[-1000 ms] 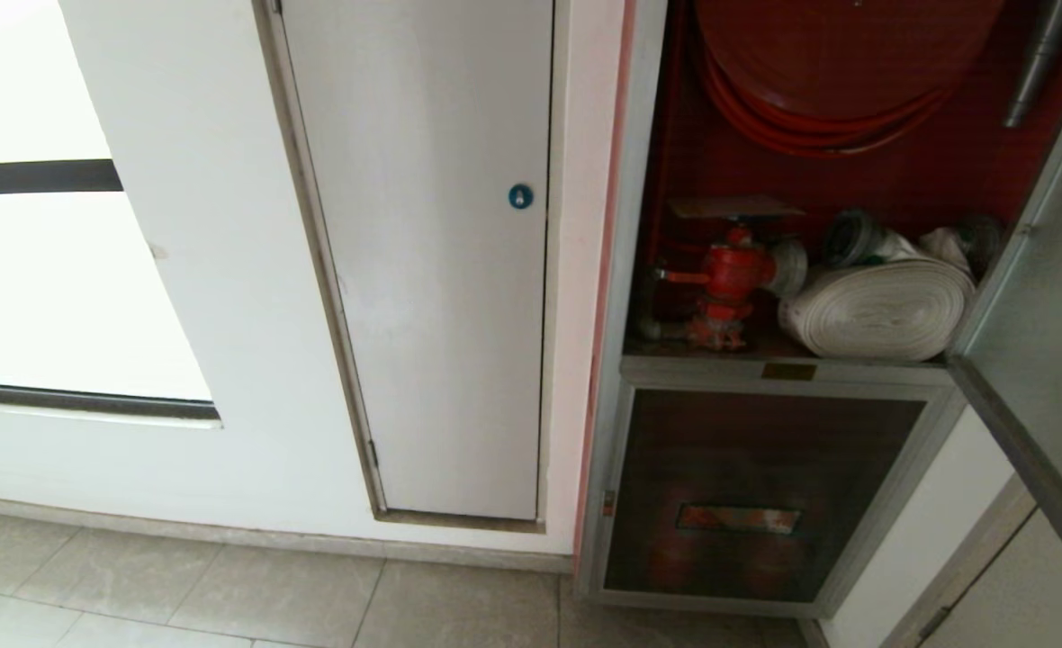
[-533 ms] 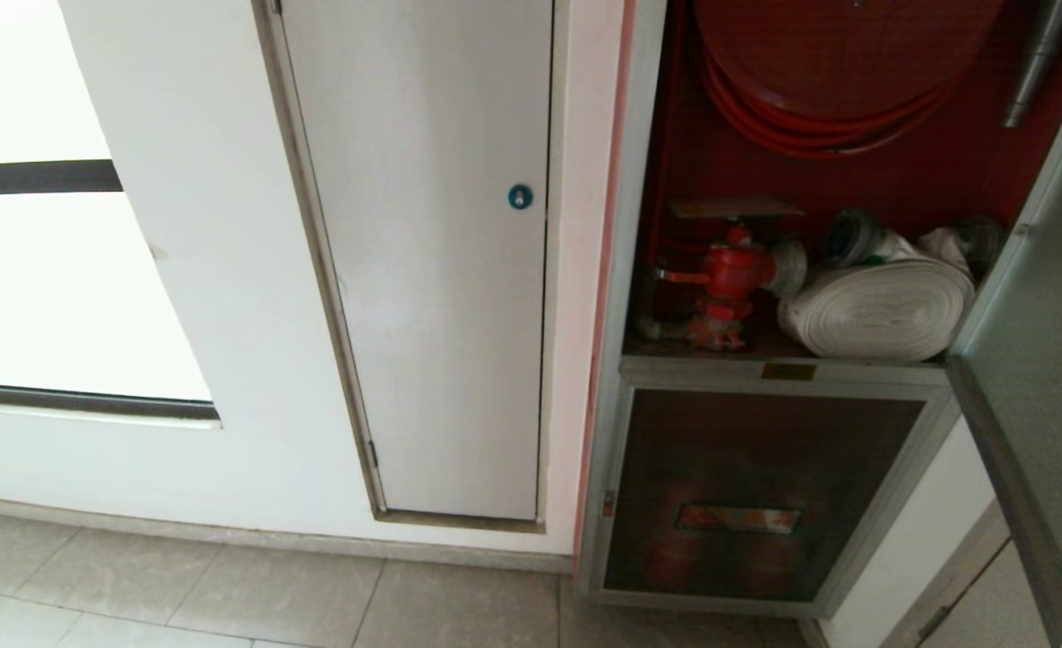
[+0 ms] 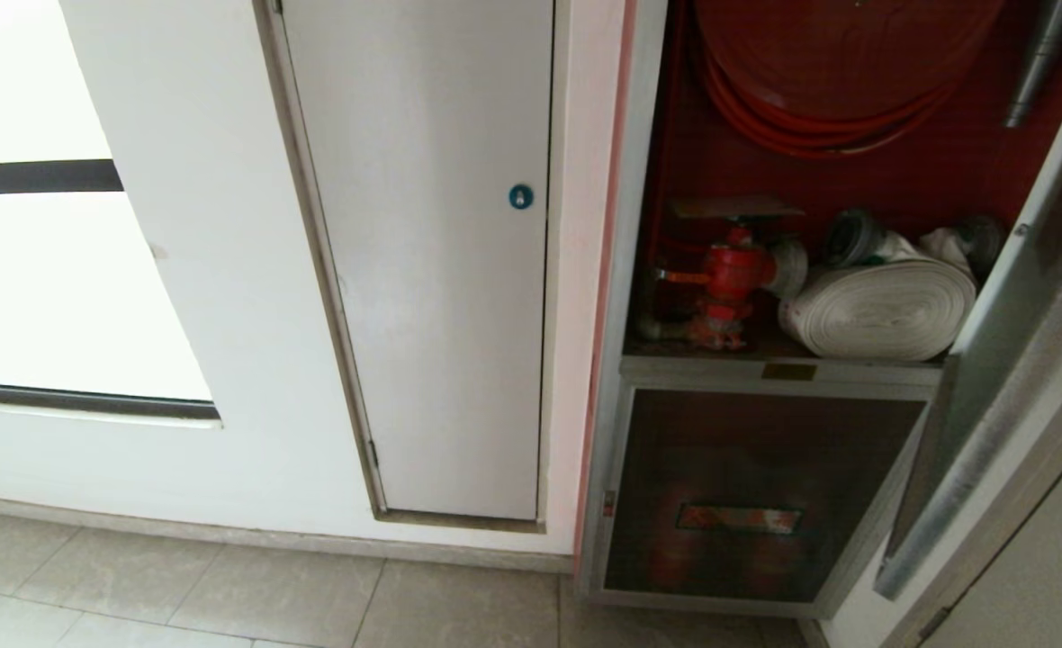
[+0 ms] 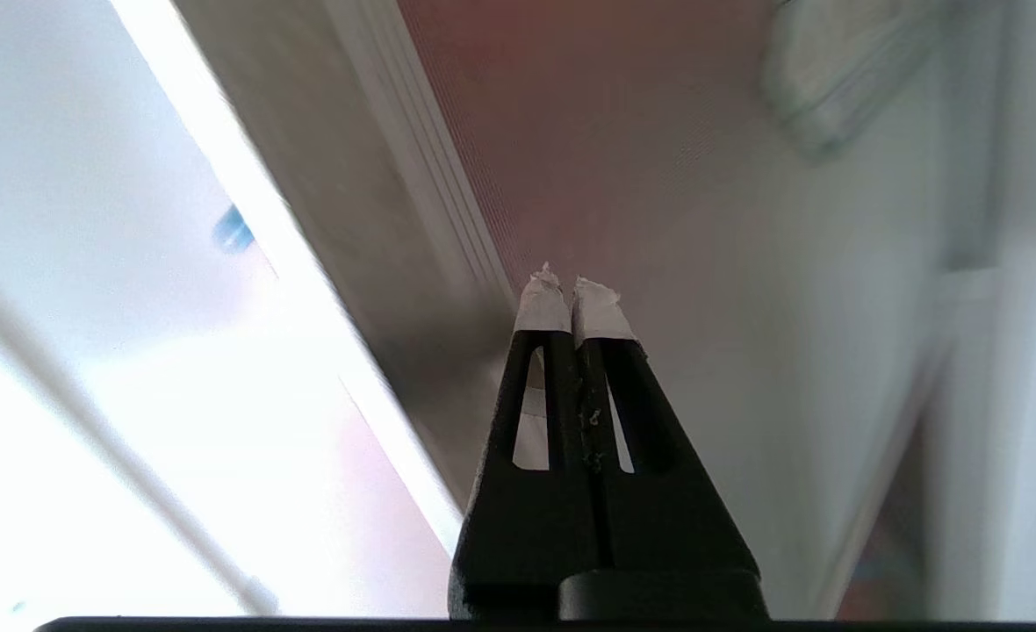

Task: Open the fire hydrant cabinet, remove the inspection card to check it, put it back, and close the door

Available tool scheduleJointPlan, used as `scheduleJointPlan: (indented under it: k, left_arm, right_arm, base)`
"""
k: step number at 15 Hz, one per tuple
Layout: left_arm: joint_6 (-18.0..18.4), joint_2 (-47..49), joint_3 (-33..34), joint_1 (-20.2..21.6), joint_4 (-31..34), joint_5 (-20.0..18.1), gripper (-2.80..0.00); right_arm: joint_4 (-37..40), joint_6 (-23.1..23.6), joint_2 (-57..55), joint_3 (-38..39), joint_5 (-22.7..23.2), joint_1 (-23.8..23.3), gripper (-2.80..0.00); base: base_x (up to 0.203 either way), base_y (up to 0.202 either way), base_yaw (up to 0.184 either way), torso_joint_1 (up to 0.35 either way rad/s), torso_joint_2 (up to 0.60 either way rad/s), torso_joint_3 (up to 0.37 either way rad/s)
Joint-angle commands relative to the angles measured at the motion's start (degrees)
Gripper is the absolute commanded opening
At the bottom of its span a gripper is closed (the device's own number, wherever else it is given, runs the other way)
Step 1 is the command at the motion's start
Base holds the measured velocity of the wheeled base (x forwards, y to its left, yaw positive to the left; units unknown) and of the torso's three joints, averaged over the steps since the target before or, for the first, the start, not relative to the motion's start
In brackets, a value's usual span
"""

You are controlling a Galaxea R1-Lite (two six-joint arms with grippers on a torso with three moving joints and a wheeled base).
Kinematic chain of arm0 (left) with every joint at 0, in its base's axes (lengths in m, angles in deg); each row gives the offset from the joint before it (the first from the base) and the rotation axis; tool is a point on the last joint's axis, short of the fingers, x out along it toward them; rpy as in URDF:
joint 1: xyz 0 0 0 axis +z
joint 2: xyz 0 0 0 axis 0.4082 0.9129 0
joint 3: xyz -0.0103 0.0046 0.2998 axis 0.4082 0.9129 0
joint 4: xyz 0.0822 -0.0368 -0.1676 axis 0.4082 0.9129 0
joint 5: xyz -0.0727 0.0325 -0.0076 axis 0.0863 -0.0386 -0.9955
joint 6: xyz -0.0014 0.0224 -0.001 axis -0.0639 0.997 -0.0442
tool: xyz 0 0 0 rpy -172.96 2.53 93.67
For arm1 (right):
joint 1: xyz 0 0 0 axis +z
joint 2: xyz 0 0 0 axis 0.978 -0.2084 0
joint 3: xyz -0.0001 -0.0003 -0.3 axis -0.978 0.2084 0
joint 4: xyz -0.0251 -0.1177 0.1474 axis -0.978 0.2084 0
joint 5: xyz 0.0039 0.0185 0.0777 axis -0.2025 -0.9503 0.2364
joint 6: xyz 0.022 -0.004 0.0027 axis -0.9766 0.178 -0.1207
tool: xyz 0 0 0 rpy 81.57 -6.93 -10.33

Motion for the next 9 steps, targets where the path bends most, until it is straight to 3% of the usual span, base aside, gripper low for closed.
scheduleJointPlan:
  k: [1, 5, 9]
  left_arm:
    - [0.0, 0.0, 0.0, 0.0, 0.0, 0.0, -2.80]
    - [0.0, 0.0, 0.0, 0.0, 0.0, 0.0, -2.80]
    - [0.0, 0.1, 0.0, 0.0, 0.0, 0.0, -2.80]
  right_arm:
    - [-0.3, 0.6, -8.3, -3.0, 0.0, 3.7, -2.80]
    - [-0.4, 6.0, -24.1, -14.5, -0.1, 9.5, -2.80]
    - [-0.7, 14.1, -38.9, -25.9, -2.8, 10.6, -2.80]
  base:
    - [0.000, 0.000, 0.000, 0.000, 0.00, 0.000]
    - [0.000, 0.000, 0.000, 0.000, 0.00, 0.000]
    - [0.000, 0.000, 0.000, 0.000, 0.00, 0.000]
